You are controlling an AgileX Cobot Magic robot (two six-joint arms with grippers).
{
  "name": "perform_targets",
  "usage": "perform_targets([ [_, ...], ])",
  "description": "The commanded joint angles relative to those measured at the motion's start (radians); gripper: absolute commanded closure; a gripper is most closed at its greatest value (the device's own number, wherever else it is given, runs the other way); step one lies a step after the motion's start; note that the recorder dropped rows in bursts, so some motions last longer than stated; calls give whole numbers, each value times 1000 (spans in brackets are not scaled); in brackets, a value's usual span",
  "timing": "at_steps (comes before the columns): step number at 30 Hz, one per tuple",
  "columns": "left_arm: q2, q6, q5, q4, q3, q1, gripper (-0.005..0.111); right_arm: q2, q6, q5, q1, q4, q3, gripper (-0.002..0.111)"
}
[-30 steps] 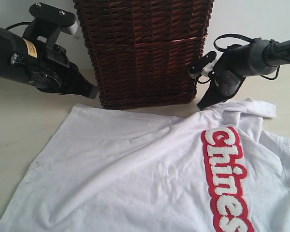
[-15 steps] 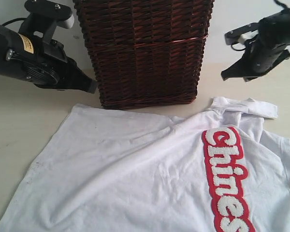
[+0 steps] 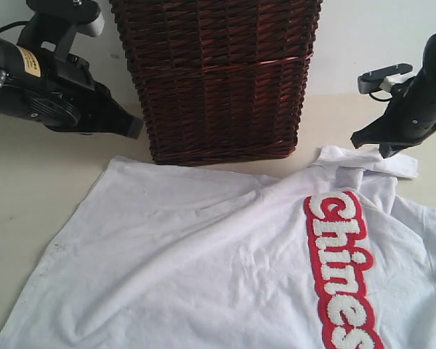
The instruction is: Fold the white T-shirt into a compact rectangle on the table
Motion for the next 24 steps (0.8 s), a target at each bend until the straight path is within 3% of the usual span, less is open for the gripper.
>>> perform_targets([
  [1, -44, -7, -7, -13, 31, -6, 107, 80, 99, -119, -2, -94, 3, 108],
  [8, -44, -7, -21, -13, 38, -6, 107, 170, 96, -108, -2, -92, -141, 108],
  [14, -44, 20, -64, -13, 133, -6, 107, 186, 95, -163, 2, -82, -219, 108],
  [20, -44, 22, -89, -13, 184, -6, 107, 180, 42, -67, 5, -84, -266, 108],
  [22, -44, 22, -81, -13, 184, -6, 107, 163, -72, -18, 5, -51, -272, 102],
  [24, -48, 22, -76, -13, 184, -6, 107, 152, -149, 52, 5, -39, -284, 88],
])
